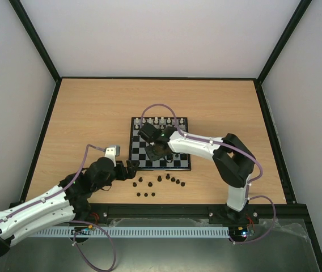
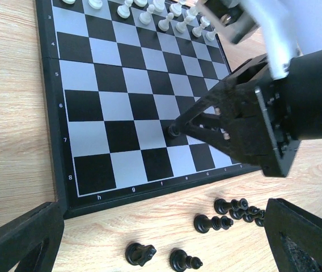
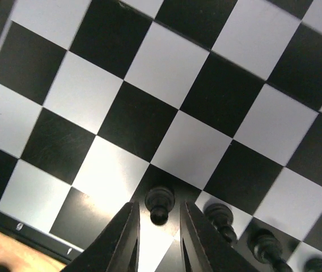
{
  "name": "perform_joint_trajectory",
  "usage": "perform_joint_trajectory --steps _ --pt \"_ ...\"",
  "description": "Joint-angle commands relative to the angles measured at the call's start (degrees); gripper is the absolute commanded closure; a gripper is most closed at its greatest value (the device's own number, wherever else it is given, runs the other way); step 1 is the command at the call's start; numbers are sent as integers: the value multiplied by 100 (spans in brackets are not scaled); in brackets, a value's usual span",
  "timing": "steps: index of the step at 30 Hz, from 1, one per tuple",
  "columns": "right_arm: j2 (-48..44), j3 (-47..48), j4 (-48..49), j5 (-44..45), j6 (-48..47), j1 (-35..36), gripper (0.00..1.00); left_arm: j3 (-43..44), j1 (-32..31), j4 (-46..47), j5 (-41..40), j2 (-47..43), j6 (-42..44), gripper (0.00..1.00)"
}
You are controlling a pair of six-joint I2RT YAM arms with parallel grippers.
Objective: Set up the chess pieces on the board
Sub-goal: Place the chess piece on the chessboard, then pick up the chess piece at the center of the board.
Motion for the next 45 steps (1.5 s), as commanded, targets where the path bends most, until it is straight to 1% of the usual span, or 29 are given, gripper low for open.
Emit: perform_joint_trajectory --steps 1,4,5,8,10,12,13,14,15,20,25,28,29,36,37,42,43,45 --pt "-563 -68 -191 37 1 -34 78 76 -25 19 -95 12 44 1" --pt "-893 -118 -279 50 12 -24 72 126 -25 -25 -118 21 53 0" --pt "-1031 -158 -291 40 19 -9 69 133 -25 -52 -134 22 54 0" --pt "-1594 -321 -328 -6 58 70 51 180 -25 -141 -215 -33 59 0" --pt "-1958 -495 -326 -43 100 155 36 199 -25 -188 -251 -84 62 1" --pt "-2359 -727 -309 -59 167 277 23 234 -25 -253 -291 -114 69 1" --pt "-2536 -848 -303 -56 208 339 14 250 -25 -288 -312 -125 70 0" --pt "-2721 -971 -302 -56 252 411 2 263 -27 -315 -332 -132 70 0" --pt "-2890 -1082 -302 -64 319 487 1 280 -17 -335 -340 -137 70 0" --pt "-3597 -1798 -222 -92 667 980 1 355 -8 -447 -393 -161 55 0" --pt "-3963 -2502 10 49 1154 1601 1 376 1 -490 -415 -254 36 0" --pt "-3934 -2776 167 171 1464 1947 10 381 1 -498 -407 -285 18 1" --pt "-3865 -2823 239 222 1540 2041 14 376 0 -495 -406 -286 18 0" --pt "-2859 -2693 515 455 1749 2505 53 313 0 -473 -345 -350 -26 0" --pt "-2717 -2641 575 436 1751 2569 57 310 1 -486 -337 -370 -34 1" --pt "-2048 -2387 780 332 1735 2692 66 233 1 -515 -306 -523 -61 1" --pt "-1936 -2338 810 321 1727 2712 70 217 1 -525 -302 -549 -69 1" --pt "-1757 -2262 869 279 1708 2735 72 213 1 -549 -301 -590 -75 0"
